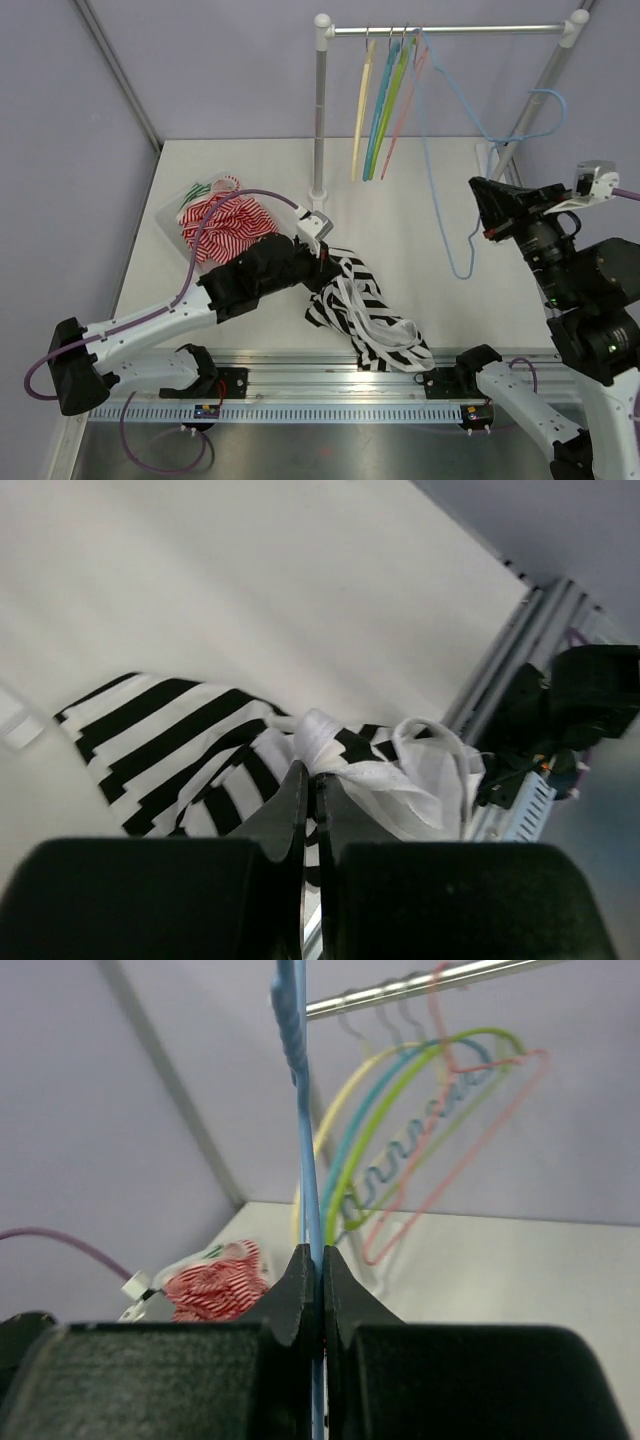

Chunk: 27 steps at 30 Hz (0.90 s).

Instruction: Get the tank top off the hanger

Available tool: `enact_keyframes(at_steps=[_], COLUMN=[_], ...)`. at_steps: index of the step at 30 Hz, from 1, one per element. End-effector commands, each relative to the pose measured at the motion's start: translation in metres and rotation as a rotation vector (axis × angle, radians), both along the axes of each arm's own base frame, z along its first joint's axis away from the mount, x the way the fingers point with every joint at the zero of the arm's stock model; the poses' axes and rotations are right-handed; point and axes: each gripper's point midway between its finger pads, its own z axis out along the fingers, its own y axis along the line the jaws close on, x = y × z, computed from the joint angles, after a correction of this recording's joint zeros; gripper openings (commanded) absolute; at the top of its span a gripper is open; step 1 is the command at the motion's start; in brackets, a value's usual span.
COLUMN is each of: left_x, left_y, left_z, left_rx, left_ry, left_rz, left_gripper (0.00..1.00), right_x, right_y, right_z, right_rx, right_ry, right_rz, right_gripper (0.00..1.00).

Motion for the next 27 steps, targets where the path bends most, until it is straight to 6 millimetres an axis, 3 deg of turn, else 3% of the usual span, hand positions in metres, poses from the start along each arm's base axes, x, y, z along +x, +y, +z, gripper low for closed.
enact_keyframes(at_steps=[1,2,4,5,6,7,11,12,13,15,16,18,19,23,27], left_x=[0.026,0.026,0.027,0.028,0.029,0.031,0.033,0.033,0.032,0.031,0.029,0.024,0.022,0.011,0.006], left_y=[0.014,0.014,0.018,0.021,0.023,0.026,0.049,0.054,0.059,0.073,0.079,0.092,0.098,0.117,0.133], left_z=[-0.017,-0.02,-0.021,-0.018,-0.016,-0.013,-0.008,0.004,0.006,0.012,0.019,0.018,0.027,0.035,0.037], left_rx=[0.044,0.051,0.064,0.073,0.086,0.095,0.174,0.16,0.165,0.187,0.177,0.21,0.194,0.187,0.197], left_ry=[0.015,0.018,0.018,0.018,0.017,0.018,0.022,0.014,0.015,0.017,0.013,0.021,0.014,0.004,-0.005], left_rz=[0.194,0.199,0.224,0.245,0.256,0.27,0.365,0.383,0.398,0.442,0.453,0.477,0.484,0.488,0.51], left_gripper=[0.0,0.02,0.29,0.35,0.54,0.63,0.8,0.84,0.9,0.92,0.99,0.99,0.99,0.99,0.99], right_x=[0.007,0.006,0.011,0.011,0.021,0.025,0.054,0.06,0.064,0.087,0.095,0.115,0.119,0.162,0.197], right_y=[-0.067,-0.071,-0.08,-0.084,-0.083,-0.085,-0.08,-0.08,-0.079,-0.069,-0.067,-0.058,-0.057,-0.04,-0.037], right_z=[-0.042,-0.047,-0.057,-0.052,-0.061,-0.061,-0.049,-0.046,-0.034,-0.034,-0.033,-0.024,-0.009,-0.01,-0.01], right_rx=[-0.105,-0.114,-0.15,-0.163,-0.206,-0.216,-0.267,-0.277,-0.269,-0.311,-0.322,-0.345,-0.331,-0.386,-0.425], right_ry=[0.219,0.237,0.286,0.285,0.334,0.348,0.364,0.367,0.347,0.365,0.371,0.368,0.342,0.366,0.384], right_rz=[-0.359,-0.379,-0.443,-0.463,-0.474,-0.5,-0.534,-0.541,-0.546,-0.541,-0.547,-0.541,-0.54,-0.532,-0.578], right_gripper=[0.0,0.0,0.0,0.0,0.0,0.0,0.0,0.0,0.0,0.0,0.0,0.0,0.0,0.0,0.0])
